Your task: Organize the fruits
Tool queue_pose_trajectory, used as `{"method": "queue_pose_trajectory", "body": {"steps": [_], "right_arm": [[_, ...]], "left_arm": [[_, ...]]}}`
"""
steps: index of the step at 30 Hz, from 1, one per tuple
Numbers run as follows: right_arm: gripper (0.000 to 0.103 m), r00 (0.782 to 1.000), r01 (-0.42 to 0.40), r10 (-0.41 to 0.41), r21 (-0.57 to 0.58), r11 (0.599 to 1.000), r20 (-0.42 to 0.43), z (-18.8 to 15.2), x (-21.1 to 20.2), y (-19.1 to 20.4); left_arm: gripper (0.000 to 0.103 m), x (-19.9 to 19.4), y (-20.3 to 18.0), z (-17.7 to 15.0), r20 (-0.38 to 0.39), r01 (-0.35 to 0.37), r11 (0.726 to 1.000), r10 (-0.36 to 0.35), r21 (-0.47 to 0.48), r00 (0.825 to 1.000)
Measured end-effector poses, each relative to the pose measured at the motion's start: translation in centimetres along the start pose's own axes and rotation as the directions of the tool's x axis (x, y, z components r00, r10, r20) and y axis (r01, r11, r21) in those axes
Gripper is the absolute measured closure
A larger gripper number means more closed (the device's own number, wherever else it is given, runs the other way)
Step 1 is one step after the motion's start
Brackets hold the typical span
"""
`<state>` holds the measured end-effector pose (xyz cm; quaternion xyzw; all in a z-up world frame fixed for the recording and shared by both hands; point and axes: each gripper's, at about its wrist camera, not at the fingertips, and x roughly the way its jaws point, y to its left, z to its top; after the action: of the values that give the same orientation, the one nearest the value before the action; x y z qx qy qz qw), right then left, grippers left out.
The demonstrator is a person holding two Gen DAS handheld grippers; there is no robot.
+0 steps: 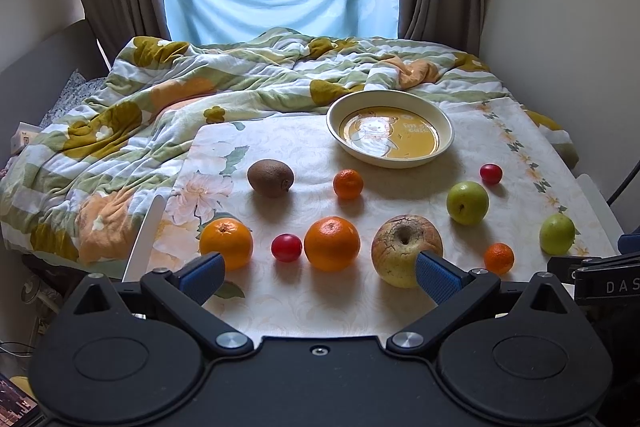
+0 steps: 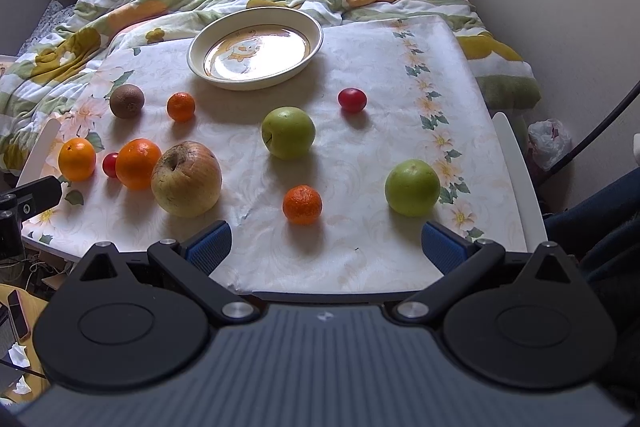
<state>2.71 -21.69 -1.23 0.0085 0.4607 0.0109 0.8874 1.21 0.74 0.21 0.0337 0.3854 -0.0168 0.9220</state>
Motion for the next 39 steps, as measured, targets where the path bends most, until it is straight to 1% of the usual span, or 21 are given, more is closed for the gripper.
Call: {"method": "queue_pose_trajectory", "body": {"steps": [13,18,23,28,29,31,34,36,39], "right_arm": [[0.000,1.000,0.001,-0.001,0.004,1.000,0.008,-0.2,-0.5,-0.1],[0.000,1.000,-0.002,0.002,0.006,1.000,0.012,-0.3,-0.9,-0.3],[0.000,1.000,-0.021,0.021,-0.023,1.000,0.006,0.1,-1.5,-0.4],[0.000,0.998,-0.058,0.059,-0.091,0.994,0.007,0.7,-0.9,0.2],[0.000,0.997,-0.074,0.075,-0.113,0.991,0.006,0.7,-0.7,0.4],[0.000,0.995,-0.101,0.102,-0.151,0.983,0.003,0.7,0.1,1.1],[0.000,0.994,-0.103,0.108,-0.174,0.979,0.019,0.7,1.1,2.3],[0.000,0.992,-0.122,0.127,-0.177,0.977,0.021,0.8,1.8,3.3],[0.000,0.992,-0.117,0.123,-0.174,0.978,0.020,1.0,3.0,5.1]], "left_arm": [[0.000,-0.3,0.3,0.0,0.008,-0.003,1.000,0.003,-0.001,1.000],[0.000,-0.8,0.4,0.0,-0.001,-0.001,1.000,0.001,-0.008,1.000],[0.000,-1.1,0.6,0.3,-0.013,-0.061,0.998,0.060,-0.011,0.998],[0.000,0.2,1.6,-0.5,-0.029,-0.121,0.993,0.121,-0.003,0.992],[0.000,0.6,1.7,-0.6,-0.030,-0.142,0.990,0.142,0.006,0.989],[0.000,1.4,2.6,-0.8,-0.029,-0.163,0.986,0.164,0.017,0.986],[0.000,2.7,4.2,-0.8,-0.024,-0.164,0.986,0.164,0.030,0.986],[0.000,3.7,5.3,-0.8,-0.021,-0.154,0.987,0.155,0.049,0.988],[0.000,5.6,6.9,-1.0,-0.029,-0.148,0.987,0.150,0.070,0.988]]}}
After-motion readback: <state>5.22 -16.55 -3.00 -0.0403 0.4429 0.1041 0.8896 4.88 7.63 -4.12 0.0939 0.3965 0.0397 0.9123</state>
